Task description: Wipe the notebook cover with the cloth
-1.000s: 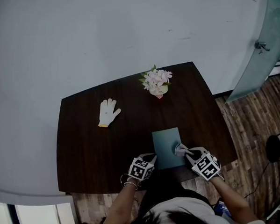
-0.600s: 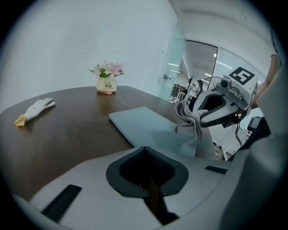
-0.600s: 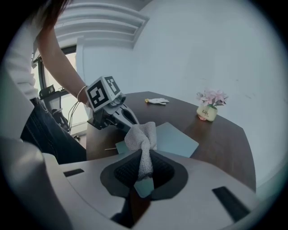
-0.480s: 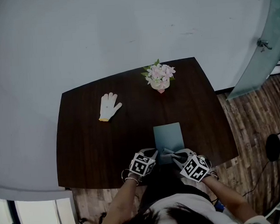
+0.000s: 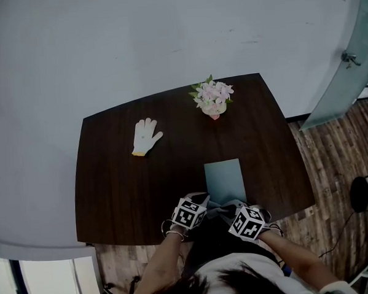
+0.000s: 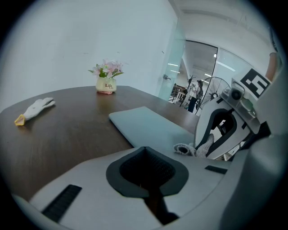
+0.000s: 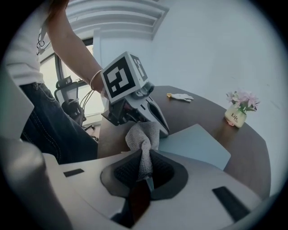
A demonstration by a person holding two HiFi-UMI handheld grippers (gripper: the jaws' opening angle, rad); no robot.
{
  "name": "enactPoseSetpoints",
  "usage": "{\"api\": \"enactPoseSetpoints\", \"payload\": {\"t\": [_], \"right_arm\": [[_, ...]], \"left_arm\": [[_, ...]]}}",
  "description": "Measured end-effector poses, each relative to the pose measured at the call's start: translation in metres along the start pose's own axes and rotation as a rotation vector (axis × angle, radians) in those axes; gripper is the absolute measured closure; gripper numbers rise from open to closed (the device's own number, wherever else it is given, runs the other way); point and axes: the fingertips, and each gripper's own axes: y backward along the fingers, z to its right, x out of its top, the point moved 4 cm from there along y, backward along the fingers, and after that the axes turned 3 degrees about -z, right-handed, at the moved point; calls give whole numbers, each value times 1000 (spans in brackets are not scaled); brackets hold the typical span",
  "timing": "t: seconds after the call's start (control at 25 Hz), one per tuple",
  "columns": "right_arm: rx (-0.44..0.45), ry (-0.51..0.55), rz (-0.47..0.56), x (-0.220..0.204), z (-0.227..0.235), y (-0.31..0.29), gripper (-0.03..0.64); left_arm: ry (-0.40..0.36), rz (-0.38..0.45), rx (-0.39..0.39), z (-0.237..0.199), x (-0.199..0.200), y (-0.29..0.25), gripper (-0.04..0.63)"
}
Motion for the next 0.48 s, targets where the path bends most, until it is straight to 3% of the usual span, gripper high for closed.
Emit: {"api": "enactPoseSetpoints", "payload": {"t": [0.24, 0.48], "right_arm": [[38, 31, -84, -10, -6, -12, 569], [26, -4, -86, -18, 0, -7, 569]], "left_arm": [[-2, 3, 1, -1, -2, 0, 577], [2, -3, -1, -2, -1, 1, 577]]}}
